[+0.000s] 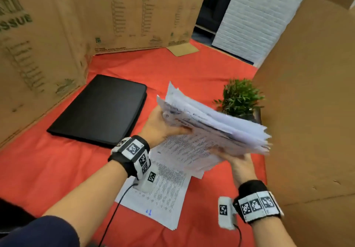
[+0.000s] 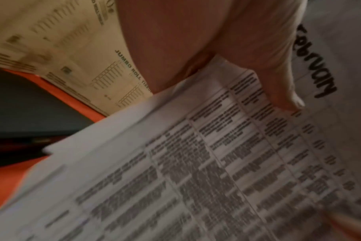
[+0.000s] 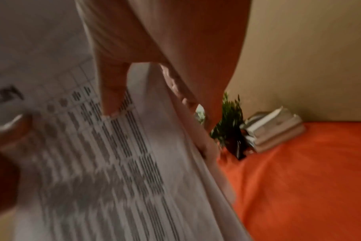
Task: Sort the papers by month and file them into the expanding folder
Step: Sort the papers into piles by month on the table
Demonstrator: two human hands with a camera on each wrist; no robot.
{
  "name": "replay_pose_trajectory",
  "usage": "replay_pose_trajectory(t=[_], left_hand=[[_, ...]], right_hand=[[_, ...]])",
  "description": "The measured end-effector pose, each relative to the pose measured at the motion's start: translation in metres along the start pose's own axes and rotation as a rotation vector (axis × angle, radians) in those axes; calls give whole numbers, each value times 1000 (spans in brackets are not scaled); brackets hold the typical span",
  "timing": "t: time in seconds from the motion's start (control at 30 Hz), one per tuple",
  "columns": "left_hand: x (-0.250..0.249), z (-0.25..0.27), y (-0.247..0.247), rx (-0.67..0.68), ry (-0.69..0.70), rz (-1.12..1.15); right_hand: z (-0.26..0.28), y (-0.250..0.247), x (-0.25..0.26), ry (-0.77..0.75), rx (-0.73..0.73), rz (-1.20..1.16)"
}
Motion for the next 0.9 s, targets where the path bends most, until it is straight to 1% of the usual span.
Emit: replay_pose_trajectory(t=[0.07, 0.13, 0.2, 0.27, 0.33, 0.4, 0.47, 0.53, 0.63, 0.7, 0.73, 0.8, 0.9], left_hand=[[12, 1, -7, -47, -18, -39], [16, 1, -13, -120, -6, -45], [13, -1, -17, -150, 16, -50], [10, -1, -24, -178, 37, -66], [18, 1, -33, -217, 15, -61], [35, 3, -34, -194, -45, -43], [45, 3, -32, -163, -80, -44], [42, 3, -35, -189, -52, -37], [30, 9, -42, -281, -2, 1], [39, 14, -46, -310, -37, 16], [46, 16, -46, -299, -68, 22], [61, 17, -42, -237, -129, 51], [69, 17, -36, -170, -154, 85]], right_hand=[[-2, 5, -21, 39, -11, 38], [-4, 6, -29, 39, -45, 35], [-9, 9, -23, -17, -58, 12], [-13, 15, -10, -83, -40, 35], [-19, 20, -10, -78, -2, 82], [-22, 27, -21, -14, 35, 140], [-24, 29, -24, -3, 20, 150], [-25, 34, -12, -68, 13, 124], [-24, 38, 5, -170, 30, 71], [-21, 35, 8, -205, 3, 91], [-19, 34, 9, -216, -13, 132], [-16, 34, 12, -234, -45, 230], [-11, 35, 17, -304, -79, 357]])
Point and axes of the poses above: each hand's wrist, its own z-axis away from the middle knuckle, its own y-axis out of the palm, x = y × z, the point moved 9 cm from there along -z, towards the middle knuckle, and after that the axes turned 11 degrees about x, right-handed, at the moved point
